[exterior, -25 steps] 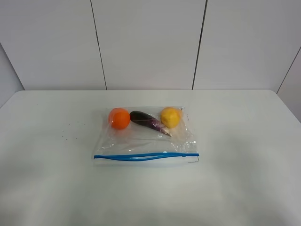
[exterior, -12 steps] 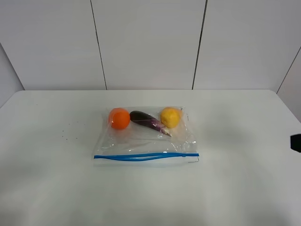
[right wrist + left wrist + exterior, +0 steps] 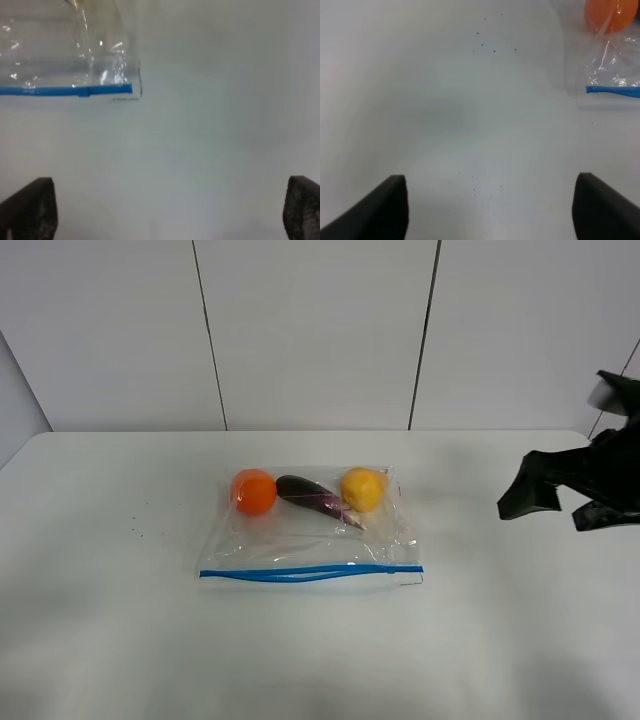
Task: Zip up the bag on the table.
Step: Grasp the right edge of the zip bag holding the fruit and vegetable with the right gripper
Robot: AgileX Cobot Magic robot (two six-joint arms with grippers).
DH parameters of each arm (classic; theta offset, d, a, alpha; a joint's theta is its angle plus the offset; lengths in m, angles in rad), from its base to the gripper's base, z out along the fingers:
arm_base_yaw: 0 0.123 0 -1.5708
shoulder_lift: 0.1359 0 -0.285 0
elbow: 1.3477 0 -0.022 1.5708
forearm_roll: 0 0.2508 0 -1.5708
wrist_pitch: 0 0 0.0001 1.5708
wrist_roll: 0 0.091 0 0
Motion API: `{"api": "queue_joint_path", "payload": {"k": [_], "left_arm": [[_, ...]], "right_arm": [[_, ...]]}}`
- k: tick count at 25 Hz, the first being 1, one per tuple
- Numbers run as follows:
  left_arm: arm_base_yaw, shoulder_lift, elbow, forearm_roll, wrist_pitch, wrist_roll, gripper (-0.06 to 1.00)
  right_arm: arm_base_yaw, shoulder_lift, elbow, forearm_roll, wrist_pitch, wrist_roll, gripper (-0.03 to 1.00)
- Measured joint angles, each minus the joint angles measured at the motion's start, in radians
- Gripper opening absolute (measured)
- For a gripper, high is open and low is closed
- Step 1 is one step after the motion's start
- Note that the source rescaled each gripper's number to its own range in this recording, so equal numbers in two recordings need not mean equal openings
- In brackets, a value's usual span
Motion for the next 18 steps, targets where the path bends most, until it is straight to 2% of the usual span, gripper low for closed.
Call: {"api": "queue_joint_path", "payload": {"k": [3,6,11,14,18], "left_arm": [[0.0,0.0,0.0,0.0,0.0,0.0,0.96],[0.0,0.0,0.0,0.0,0.0,0.0,0.96],[0.0,0.0,0.0,0.0,0.0,0.0,0.96],[0.0,0.0,0.0,0.0,0.0,0.0,0.96],[0.0,0.0,0.0,0.0,0.0,0.0,0.96]], "right_arm": [[0.0,0.15,-0.01,0.123,-0.054,-0.122,1.0],[0.0,0.28,-0.025,0.273,-0.092,-0.298,1.0],[0.0,0.446,-0.066,0.511,-0.094,-0.552,1.0],[0.0,0.518,-0.092,0.613,-0.061,-0.658,1.0],[0.0,0.585,-0.099,0.667,-0.037,-0.735,1.0]]}}
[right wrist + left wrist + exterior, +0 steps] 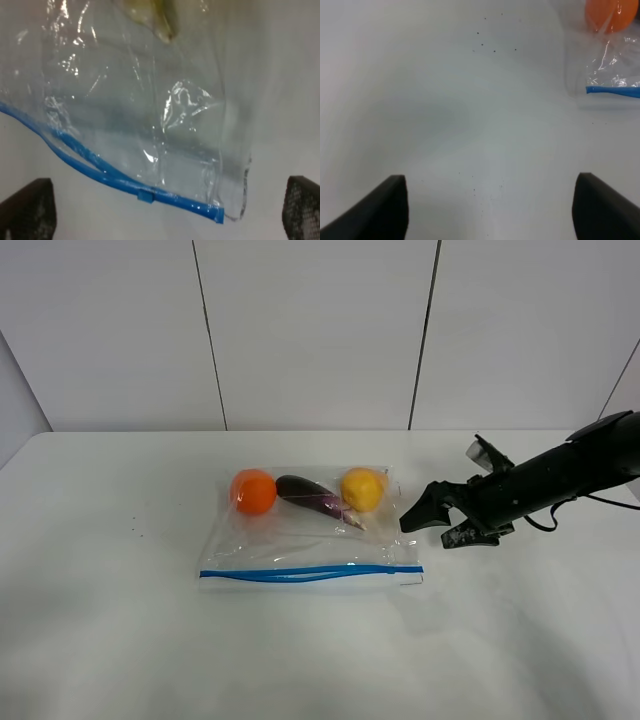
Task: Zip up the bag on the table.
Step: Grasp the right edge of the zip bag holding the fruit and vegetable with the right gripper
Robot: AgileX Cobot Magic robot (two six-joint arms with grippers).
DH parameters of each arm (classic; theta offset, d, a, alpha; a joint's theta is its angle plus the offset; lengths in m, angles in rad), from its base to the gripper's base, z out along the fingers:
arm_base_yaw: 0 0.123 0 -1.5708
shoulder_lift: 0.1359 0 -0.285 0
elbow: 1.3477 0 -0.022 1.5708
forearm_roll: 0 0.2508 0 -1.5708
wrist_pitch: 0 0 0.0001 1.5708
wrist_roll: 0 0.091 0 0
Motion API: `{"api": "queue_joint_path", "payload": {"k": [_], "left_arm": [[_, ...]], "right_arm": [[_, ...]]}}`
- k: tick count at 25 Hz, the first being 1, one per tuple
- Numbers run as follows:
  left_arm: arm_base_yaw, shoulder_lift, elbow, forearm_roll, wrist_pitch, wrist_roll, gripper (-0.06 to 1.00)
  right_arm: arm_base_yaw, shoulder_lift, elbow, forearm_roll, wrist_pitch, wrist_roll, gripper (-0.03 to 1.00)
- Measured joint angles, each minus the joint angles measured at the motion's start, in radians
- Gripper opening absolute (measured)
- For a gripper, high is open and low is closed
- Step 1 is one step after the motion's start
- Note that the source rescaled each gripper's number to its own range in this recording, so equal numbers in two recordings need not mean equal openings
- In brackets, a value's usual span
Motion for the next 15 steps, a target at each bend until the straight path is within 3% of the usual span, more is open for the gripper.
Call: {"api": "queue_joint_path", "payload": {"k": [9,15], "left_arm": [[0.0,0.0,0.0,0.0,0.0,0.0,0.96],[0.0,0.0,0.0,0.0,0.0,0.0,0.96]], "right_arm": [[0.0,0.12,-0.003,0.176,0.11,-0.203,1.0],[0.0,0.169,-0.003,0.209,0.115,-0.262,0.98]]}}
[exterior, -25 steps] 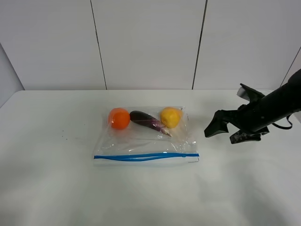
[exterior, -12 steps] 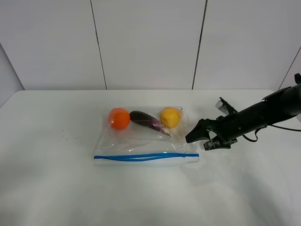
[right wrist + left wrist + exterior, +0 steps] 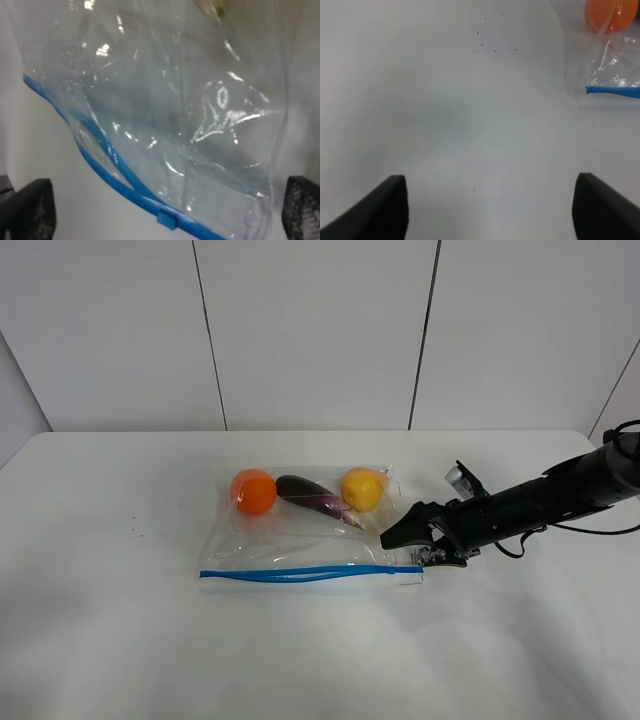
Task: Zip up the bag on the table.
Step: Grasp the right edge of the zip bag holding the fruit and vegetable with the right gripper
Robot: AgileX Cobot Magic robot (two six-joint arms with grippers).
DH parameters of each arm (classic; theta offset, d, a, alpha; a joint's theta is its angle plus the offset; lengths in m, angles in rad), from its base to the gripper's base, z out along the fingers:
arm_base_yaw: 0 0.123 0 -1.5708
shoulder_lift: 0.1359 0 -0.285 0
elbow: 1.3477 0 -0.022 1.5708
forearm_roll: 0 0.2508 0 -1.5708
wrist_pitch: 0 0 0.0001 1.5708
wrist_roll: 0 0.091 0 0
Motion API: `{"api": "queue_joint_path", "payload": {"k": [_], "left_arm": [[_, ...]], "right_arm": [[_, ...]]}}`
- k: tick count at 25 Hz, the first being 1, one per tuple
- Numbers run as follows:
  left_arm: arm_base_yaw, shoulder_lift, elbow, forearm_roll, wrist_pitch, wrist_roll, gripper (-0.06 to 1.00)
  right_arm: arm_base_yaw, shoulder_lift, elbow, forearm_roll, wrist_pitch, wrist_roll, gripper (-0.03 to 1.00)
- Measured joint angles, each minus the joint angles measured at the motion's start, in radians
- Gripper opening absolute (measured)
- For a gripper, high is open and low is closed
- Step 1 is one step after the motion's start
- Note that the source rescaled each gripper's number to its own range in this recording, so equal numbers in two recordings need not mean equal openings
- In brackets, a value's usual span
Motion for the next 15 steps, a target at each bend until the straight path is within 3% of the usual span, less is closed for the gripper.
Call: {"api": "queue_joint_path", "payload": {"k": [5,15], "left_arm": [[0.0,0.0,0.0,0.0,0.0,0.0,0.96],[0.0,0.0,0.0,0.0,0.0,0.0,0.96]], "right_arm": [[0.0,0.025,0.0,0.013,0.009,-0.004,0.75],[0.0,0.026,0.0,0.028,0.009,-0.006,0.45]]}}
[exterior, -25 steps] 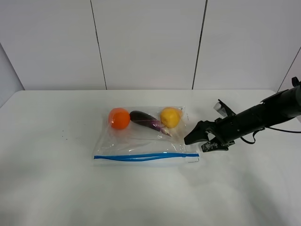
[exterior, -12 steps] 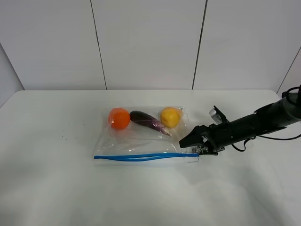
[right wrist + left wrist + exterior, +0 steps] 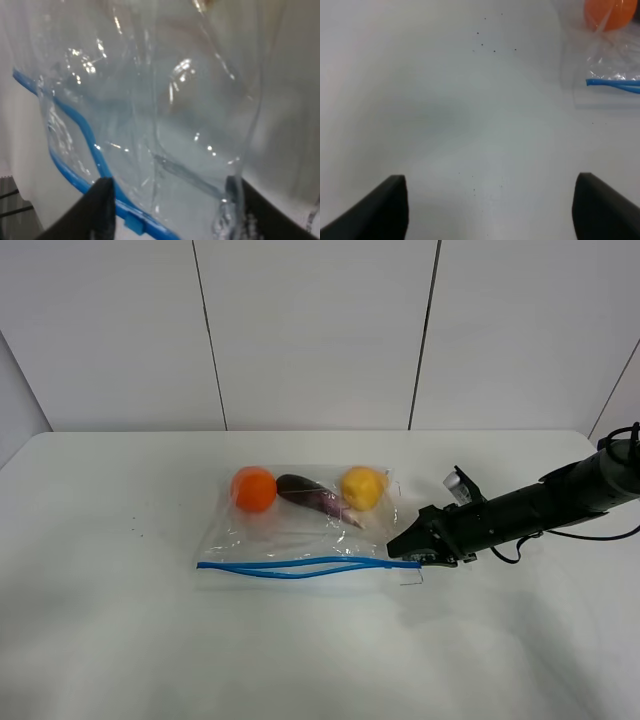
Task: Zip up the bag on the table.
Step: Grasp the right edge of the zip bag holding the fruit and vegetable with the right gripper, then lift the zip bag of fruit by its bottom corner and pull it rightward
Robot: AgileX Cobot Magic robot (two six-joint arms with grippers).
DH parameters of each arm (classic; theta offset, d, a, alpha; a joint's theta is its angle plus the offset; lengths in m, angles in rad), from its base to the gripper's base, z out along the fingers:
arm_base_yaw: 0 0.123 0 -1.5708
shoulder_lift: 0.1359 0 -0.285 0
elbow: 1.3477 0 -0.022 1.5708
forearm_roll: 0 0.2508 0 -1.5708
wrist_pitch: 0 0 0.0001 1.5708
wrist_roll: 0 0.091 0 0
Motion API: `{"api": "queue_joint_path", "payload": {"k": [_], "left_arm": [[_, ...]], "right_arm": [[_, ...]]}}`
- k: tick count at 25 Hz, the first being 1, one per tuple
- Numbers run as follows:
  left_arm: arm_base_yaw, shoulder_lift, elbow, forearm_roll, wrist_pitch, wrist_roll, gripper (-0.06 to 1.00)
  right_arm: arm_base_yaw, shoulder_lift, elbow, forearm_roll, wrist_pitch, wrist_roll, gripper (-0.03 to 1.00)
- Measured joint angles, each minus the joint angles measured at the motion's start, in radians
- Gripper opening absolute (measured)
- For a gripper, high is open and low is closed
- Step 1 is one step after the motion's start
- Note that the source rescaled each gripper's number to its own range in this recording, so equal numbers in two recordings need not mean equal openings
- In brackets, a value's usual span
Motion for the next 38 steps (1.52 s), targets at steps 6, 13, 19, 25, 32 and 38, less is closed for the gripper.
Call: {"api": "queue_joint_path", "payload": {"k": [6,13,19,25,32,38], "left_arm": [[0.0,0.0,0.0,0.0,0.0,0.0,0.96],[0.0,0.0,0.0,0.0,0.0,0.0,0.96],[0.0,0.0,0.0,0.0,0.0,0.0,0.96],[0.0,0.0,0.0,0.0,0.0,0.0,0.96],[0.0,0.0,0.0,0.0,0.0,0.0,0.96],[0.0,0.0,0.0,0.0,0.0,0.0,0.96]], "right_arm": [[0.0,0.0,0.0,0.0,0.002,0.0,0.01],[0.0,0.0,0.0,0.003,0.037,0.0,0.0],[0.0,0.0,0.0,0.01,0.117,0.0,0.0],[0.0,0.0,0.0,0.062,0.204,0.017,0.0],[0.0,0.0,0.0,0.098,0.217,0.115,0.0],[0.0,0.0,0.0,0.101,0.218,0.155,0.0]]}}
